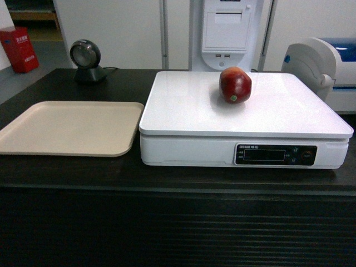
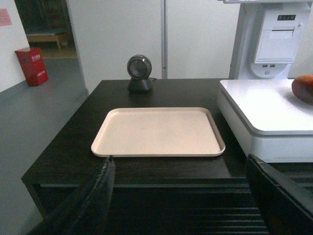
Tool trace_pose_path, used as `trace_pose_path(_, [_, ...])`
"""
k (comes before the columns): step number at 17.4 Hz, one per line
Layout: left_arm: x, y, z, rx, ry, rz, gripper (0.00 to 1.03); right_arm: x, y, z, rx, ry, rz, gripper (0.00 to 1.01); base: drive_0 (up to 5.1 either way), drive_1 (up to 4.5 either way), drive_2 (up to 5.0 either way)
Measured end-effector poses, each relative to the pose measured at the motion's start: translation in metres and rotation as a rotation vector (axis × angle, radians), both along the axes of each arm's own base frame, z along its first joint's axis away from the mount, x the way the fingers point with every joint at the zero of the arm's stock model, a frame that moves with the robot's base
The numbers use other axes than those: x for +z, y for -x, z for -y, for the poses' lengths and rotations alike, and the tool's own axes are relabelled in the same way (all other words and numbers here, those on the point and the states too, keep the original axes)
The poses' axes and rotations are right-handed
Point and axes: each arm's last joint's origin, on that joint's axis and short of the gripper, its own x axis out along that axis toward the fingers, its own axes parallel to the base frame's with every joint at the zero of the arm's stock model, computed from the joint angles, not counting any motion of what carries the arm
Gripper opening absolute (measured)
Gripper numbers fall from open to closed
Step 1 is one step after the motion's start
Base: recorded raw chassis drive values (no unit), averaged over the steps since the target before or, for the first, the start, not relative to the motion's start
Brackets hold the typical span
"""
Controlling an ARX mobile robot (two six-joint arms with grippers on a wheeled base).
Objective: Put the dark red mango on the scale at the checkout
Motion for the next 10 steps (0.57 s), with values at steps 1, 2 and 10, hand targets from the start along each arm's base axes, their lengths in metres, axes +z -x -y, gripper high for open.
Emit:
trace_pose_path(1, [0.0000, 0.0000, 0.0000, 0.000, 0.000, 0.000, 0.90, 0.0000, 0.0000, 0.0000, 0.000, 0.000, 0.000, 0.98, 0.0, 0.00, 0.0])
trace_pose_path(2, [0.0000, 0.0000, 0.0000, 0.000, 0.000, 0.000, 1.00, 0.0000, 0.0000, 0.0000, 0.000, 0.000, 0.000, 0.98, 0.0, 0.00, 0.0])
trace_pose_path(10, [0.0000, 0.0000, 0.0000, 0.000, 0.000, 0.000, 0.98, 0.0000, 0.0000, 0.0000, 0.000, 0.000, 0.000, 0.98, 0.0, 0.00, 0.0])
